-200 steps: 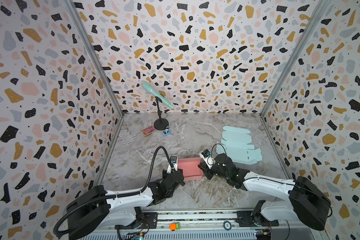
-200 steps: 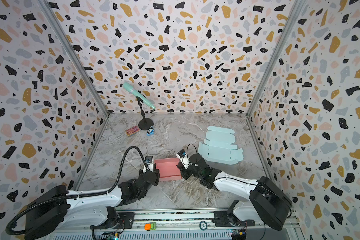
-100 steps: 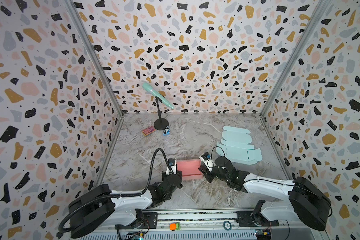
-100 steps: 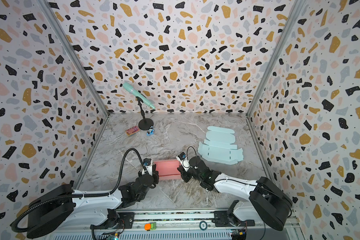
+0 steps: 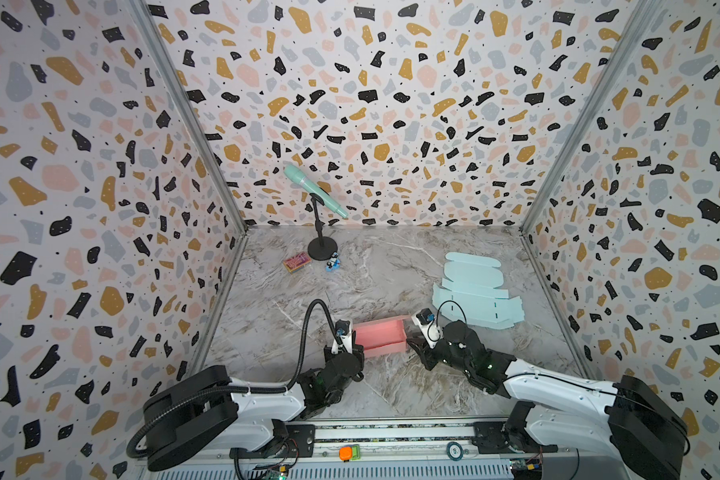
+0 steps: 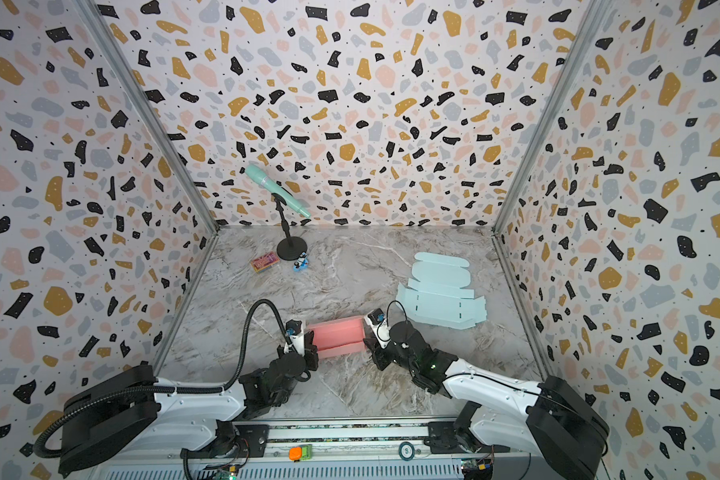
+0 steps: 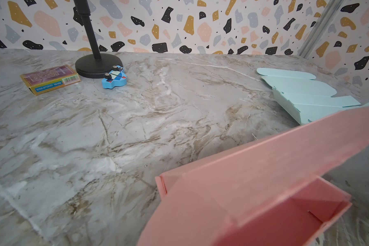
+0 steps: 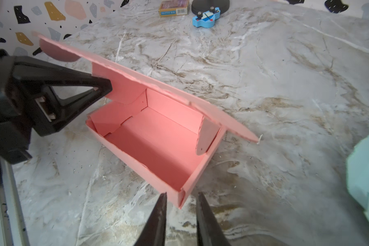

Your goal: Fold the paper box

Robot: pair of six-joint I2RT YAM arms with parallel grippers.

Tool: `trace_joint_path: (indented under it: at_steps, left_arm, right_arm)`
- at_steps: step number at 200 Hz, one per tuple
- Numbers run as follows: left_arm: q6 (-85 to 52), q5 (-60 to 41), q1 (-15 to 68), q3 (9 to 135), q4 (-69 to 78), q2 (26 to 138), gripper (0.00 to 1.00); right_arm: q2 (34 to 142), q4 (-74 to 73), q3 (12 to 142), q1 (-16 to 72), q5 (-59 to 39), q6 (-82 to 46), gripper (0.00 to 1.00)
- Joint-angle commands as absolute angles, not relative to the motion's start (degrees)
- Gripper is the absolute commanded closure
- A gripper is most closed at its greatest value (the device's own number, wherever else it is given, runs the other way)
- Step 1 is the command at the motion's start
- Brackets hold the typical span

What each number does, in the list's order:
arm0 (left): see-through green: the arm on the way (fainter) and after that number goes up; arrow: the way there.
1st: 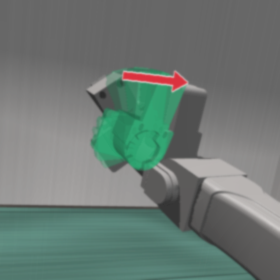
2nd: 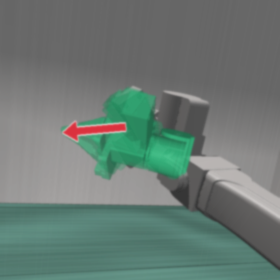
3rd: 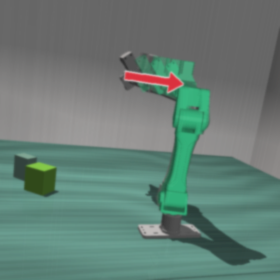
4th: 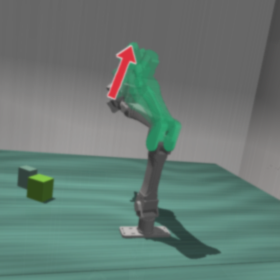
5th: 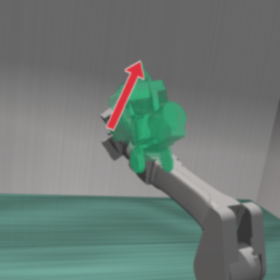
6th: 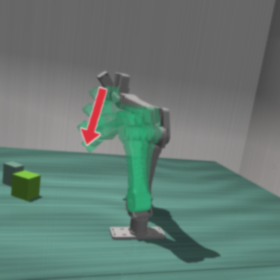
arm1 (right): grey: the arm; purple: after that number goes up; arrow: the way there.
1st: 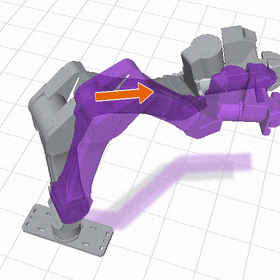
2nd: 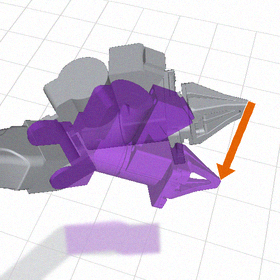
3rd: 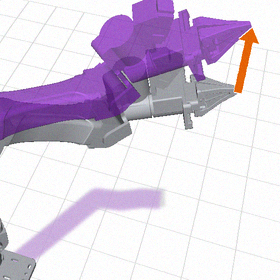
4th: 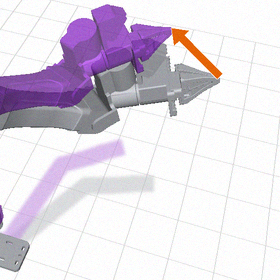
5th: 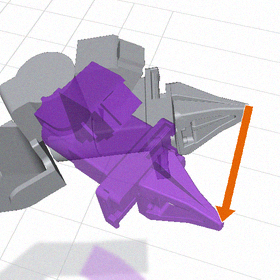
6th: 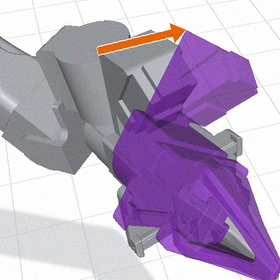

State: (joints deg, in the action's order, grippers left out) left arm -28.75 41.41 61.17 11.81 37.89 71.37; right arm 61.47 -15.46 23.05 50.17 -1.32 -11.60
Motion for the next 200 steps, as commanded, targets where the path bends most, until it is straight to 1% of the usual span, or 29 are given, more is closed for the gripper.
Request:
trace_joint_path:
  at_steps: [1, 22, 42, 66, 93, 115, 143, 165, 200]
  left_arm:
    - [-29.8, 40.16, 62.35, 12.05, 34.0, 72.21, 0.98]
    - [-33.16, 41.41, 62.47, 14.17, 28.14, 72.07, 0.96]
    - [-34.81, 40.39, 62.92, 14.01, 27.78, 71.5, 0.92]
    - [-36.8, 40.59, 63.41, 14.53, 25.2, 71.39, 0.84]
    - [-37.51, 41.2, 64.7, 15.02, 23.79, 71.5, 0.78]
    - [-38.14, 41.75, 65.87, 14.82, 22.77, 70.56, 0.77]
    - [-39.37, 40.82, 66.75, 14.41, 21.01, 68.88, 0.72]
    - [-39.68, 39.61, 67.54, 14.76, 18.49, 67.38, 0.66]
    - [-40.32, 37.17, 67.78, 15.29, 14.77, 65.08, 0.5]
  right_arm:
    - [56.8, -11.99, 22.5, 50.54, 0.44, -13.09, 0.72]
    - [54.14, -11.02, 22.14, 50.54, 0.36, -13.02, 0.7]
    - [53.57, -9.52, 21.81, 50.54, 1.81, -13.17, 0.7]
    - [51.9, -6.37, 22.94, 50.54, 2.13, -13.72, 0.7]
    - [49.54, -5.63, 22.67, 50.49, 3.43, -14.17, 0.69]
    - [49.83, -4.74, 23.75, 50.51, 3.49, -14.14, 0.68]
    - [51.11, -3.02, 26.07, 50.54, 3.26, -14.15, 0.68]
    - [50.85, -2.24, 27.27, 50.54, 3.43, -14.13, 0.68]
    - [49.42, 1.08, 29.72, 50.15, 3.99, -13.47, 0.67]
